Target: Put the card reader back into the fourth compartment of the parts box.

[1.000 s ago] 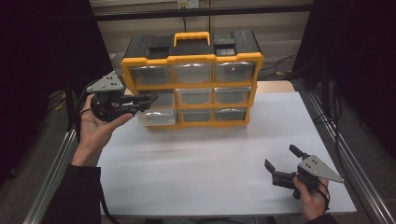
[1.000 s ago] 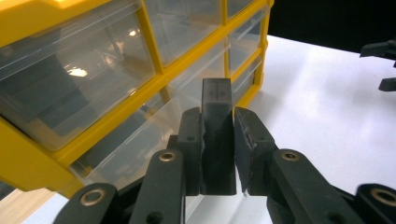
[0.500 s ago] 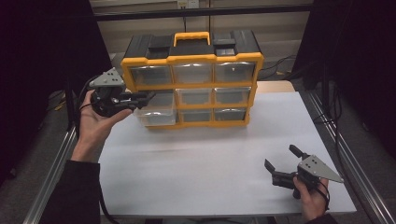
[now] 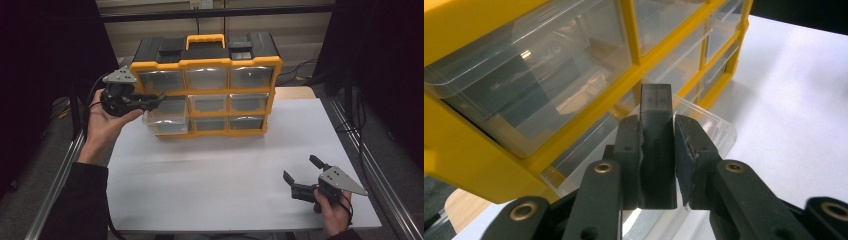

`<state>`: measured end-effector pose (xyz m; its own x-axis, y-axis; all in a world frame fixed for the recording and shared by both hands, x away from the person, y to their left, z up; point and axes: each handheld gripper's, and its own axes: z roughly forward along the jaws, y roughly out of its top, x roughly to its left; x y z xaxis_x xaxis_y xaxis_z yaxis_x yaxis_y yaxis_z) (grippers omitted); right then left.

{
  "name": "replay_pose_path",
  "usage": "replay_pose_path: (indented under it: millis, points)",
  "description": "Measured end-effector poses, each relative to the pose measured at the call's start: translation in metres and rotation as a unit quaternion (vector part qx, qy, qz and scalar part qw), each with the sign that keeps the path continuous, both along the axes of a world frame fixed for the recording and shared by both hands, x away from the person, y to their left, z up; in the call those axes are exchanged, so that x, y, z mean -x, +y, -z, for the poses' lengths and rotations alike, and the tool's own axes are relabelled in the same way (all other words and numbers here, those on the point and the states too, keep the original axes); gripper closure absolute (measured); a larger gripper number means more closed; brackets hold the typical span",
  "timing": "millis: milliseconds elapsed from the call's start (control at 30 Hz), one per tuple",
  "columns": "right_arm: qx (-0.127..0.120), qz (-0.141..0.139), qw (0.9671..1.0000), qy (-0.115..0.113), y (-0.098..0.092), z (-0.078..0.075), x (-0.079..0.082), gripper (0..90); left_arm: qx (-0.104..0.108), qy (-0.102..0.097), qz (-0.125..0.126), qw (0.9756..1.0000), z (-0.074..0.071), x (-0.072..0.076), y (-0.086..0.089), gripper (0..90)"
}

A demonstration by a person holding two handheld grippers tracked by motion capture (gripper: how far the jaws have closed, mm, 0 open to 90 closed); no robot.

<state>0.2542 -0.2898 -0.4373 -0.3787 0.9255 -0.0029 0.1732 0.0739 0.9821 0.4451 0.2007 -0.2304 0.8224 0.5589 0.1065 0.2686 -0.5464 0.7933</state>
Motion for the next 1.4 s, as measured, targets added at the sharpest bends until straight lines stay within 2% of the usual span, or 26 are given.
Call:
replay_pose_path:
  millis: [133, 400, 500, 533, 700, 800, 900, 1100, 1400]
  points:
    - [0.001, 0.000, 1.0000, 0.000, 0.000, 0.000, 0.000, 0.0, -0.004, -0.001, 0.004, 1.0000, 0.002, -0.005, -0.003, 73.8]
    - [0.001, -0.001, 1.0000, -0.001, 0.000, 0.000, 0.000, 0.0, -0.024, 0.016, 0.013, 0.9995, 0.002, -0.011, -0.009, 73.8]
    - [0.000, -0.003, 1.0000, -0.001, 0.001, 0.000, 0.000, 0.0, -0.033, 0.012, 0.015, 0.9993, 0.000, -0.012, -0.011, 73.8]
    - [0.000, -0.003, 1.0000, 0.000, 0.001, 0.000, 0.000, 0.0, -0.038, 0.016, 0.022, 0.9989, 0.000, -0.014, -0.011, 73.8]
    - [0.001, -0.003, 1.0000, -0.001, 0.000, 0.000, 0.000, 0.0, -0.050, 0.027, 0.020, 0.9982, 0.003, -0.019, -0.015, 73.8]
    - [0.002, -0.002, 1.0000, 0.000, 0.000, 0.000, 0.000, 0.0, -0.050, 0.035, 0.019, 0.9979, 0.005, -0.021, -0.015, 73.8]
    - [0.002, -0.002, 1.0000, 0.000, 0.000, 0.000, 0.000, 0.0, -0.063, 0.045, 0.017, 0.9969, 0.008, -0.022, -0.015, 73.9]
    - [0.002, -0.001, 1.0000, 0.001, 0.001, 0.000, 0.000, 0.0, -0.065, 0.059, 0.013, 0.9961, 0.013, -0.024, -0.013, 73.8]
    - [0.002, -0.002, 1.0000, 0.001, 0.001, 0.000, 0.000, 0.0, -0.072, 0.067, 0.009, 0.9951, 0.025, -0.028, -0.019, 73.8]
